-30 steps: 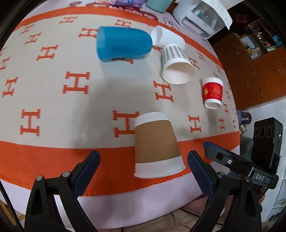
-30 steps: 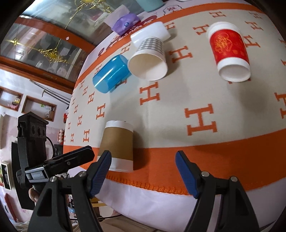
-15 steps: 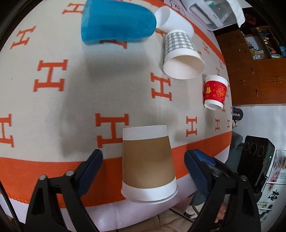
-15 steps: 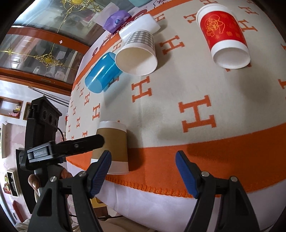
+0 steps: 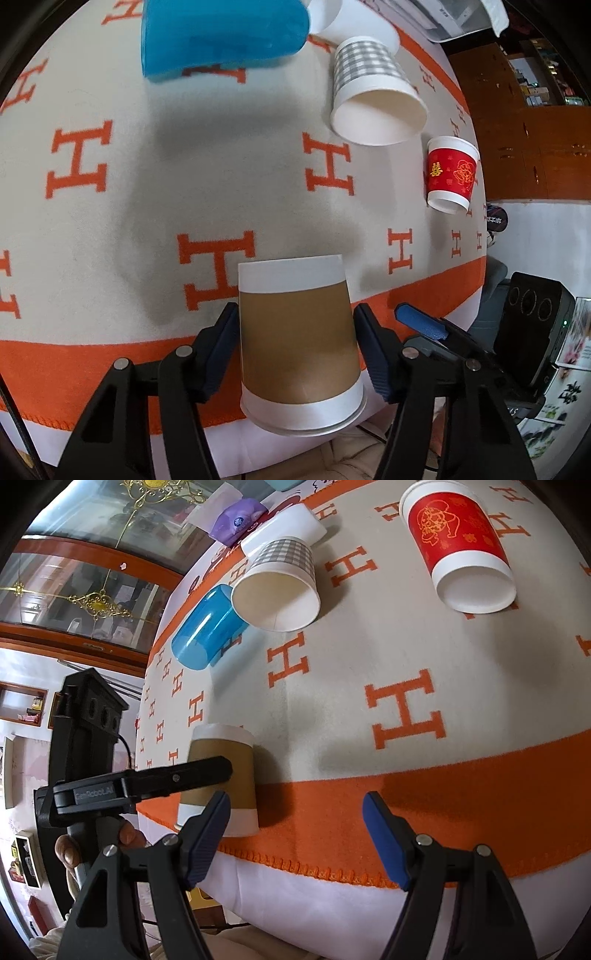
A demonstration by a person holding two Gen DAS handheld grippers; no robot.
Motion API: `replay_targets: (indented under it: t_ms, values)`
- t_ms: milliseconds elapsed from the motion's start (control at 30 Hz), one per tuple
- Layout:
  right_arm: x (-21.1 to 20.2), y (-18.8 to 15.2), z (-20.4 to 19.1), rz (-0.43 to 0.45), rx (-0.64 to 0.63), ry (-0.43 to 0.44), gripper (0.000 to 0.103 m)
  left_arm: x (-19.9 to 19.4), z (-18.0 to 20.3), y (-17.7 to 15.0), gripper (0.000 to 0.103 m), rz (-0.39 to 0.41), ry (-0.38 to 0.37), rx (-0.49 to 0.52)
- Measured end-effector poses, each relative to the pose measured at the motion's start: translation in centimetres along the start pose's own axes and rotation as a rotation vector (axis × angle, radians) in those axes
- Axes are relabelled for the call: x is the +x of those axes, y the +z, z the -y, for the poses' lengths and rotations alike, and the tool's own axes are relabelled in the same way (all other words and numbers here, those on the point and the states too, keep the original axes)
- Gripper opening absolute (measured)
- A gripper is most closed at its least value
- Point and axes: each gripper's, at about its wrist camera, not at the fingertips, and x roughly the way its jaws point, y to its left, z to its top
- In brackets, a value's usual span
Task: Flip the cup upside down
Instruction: 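Close the left tool on the brown-sleeved cup while the right tool releases it, then rotate the left tool to turn the cup's open rim upward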
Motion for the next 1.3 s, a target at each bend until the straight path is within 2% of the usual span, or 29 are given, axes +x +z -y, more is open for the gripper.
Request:
replay_targets:
  t_ms: [100, 233, 333, 433, 567, 667, 1000, 1300]
  values:
    - [-0.1, -0.2, -0.5, 0.016, -0.025, -0.023, 0.074, -1.3, 0.6, -0.4, 0.061, 0.083, 0.024, 0.04]
    - [-0.1, -0.5, -1.1, 0.03, -0.058, -0.046, 0.074, -2.8, 1.5, -1.0, 0.061, 0.238, 0.088, 0.11]
    - [0.1, -0.8, -1.4, 0.027, -0.078, -0.047, 0.074, -3.2, 2.0, -1.5, 0.061, 0.38, 0.168, 0.165]
    - [0.2, -1.1, -1.7, 0.029, -0.095, -0.057, 0.074, -3.3, 2.3, -1.8, 0.061, 0.482, 0.226, 0.204]
    - [0.4, -1.4, -1.9, 0.027, -0.108, -0.059, 0.074, -3.8, 3.0, -2.8, 0.06, 0.642, 0.267, 0.254]
    - [0.5, -1.6, -2.0, 0.024, -0.116, -0.061, 0.074, -3.8, 3.2, -3.4, 0.06, 0.71, 0.287, 0.282]
    - [0.4, -2.1, -2.0, 0.029, -0.12, -0.073, 0.074, -2.8, 3.4, -6.4, 0.061, 0.758, 0.348, 0.353]
    - [0.2, -2.7, -2.2, 0.056, -0.138, -0.163, 0.074, -2.2, 3.6, -8.5, 0.061, 0.776, 0.369, 0.382]
